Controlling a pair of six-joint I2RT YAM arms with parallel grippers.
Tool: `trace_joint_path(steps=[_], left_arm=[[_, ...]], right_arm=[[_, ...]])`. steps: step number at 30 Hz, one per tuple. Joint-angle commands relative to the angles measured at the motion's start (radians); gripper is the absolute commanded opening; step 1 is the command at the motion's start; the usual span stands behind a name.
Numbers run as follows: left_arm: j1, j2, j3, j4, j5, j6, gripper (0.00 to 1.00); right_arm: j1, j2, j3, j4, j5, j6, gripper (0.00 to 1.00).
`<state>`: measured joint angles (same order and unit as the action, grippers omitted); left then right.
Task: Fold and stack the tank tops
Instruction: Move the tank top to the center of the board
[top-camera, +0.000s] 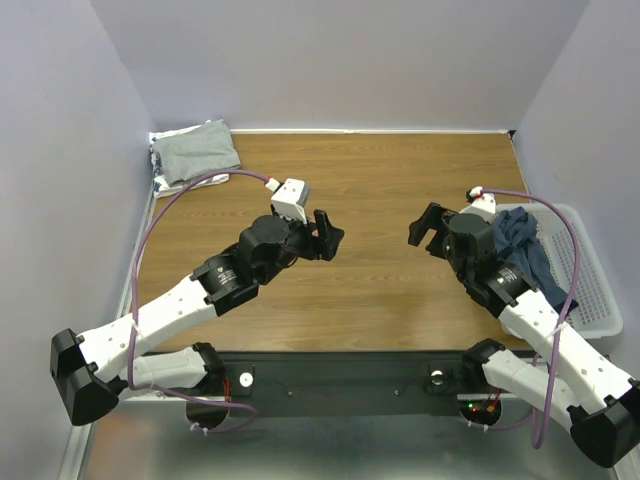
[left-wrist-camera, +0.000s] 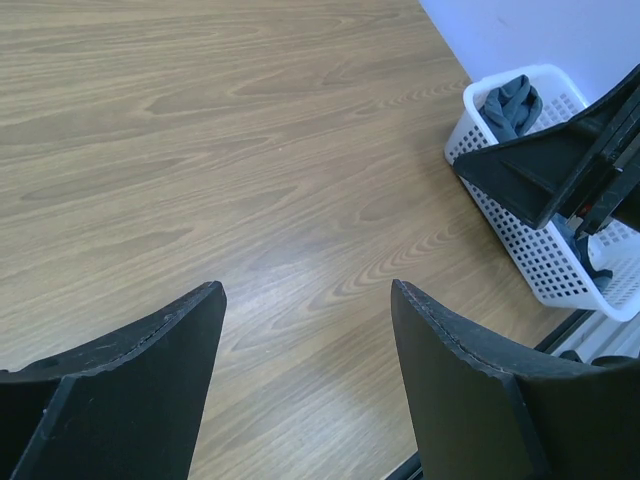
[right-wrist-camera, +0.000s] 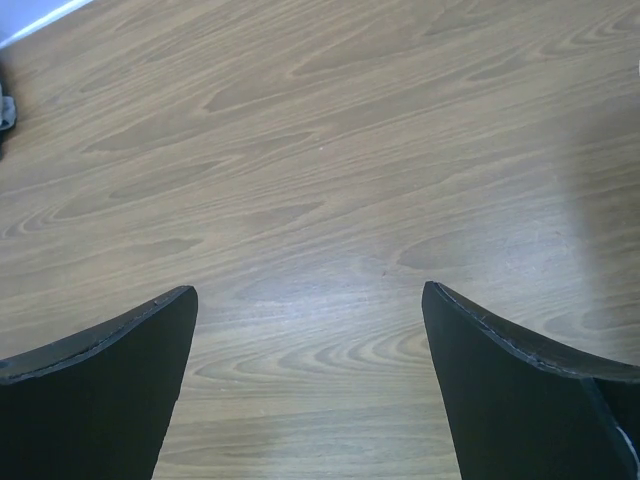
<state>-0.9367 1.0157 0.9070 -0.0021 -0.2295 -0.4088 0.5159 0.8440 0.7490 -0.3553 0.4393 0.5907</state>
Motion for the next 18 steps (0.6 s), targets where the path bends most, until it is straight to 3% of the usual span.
trace_joint_path(steps=[1,8,11,14,18], left_arm=[[-0.007,-0.042,-0.011,0.024,-0.001,0.036,0.79],[-0.007,-0.057,0.021,0.004,0.007,0.053,0.79],[-0.007,-0.065,0.052,-0.054,0.007,0.064,0.79],[-0.007,-0.063,0.093,-0.125,0.002,0.082,0.80],[-0.005,-0.084,0.105,-0.167,0.010,0.103,0.80]], right_arm=[[-0.002,-0.019,0.033,-0.013,0.035,-0.015,1.00],[-0.001,0.125,0.168,-0.096,-0.030,-0.045,1.00],[-0.011,0.222,0.252,-0.134,0.025,-0.049,1.00],[-0.126,0.299,0.331,-0.169,0.059,-0.074,1.00],[-0.507,0.374,0.366,-0.189,-0.083,-0.074,1.00]])
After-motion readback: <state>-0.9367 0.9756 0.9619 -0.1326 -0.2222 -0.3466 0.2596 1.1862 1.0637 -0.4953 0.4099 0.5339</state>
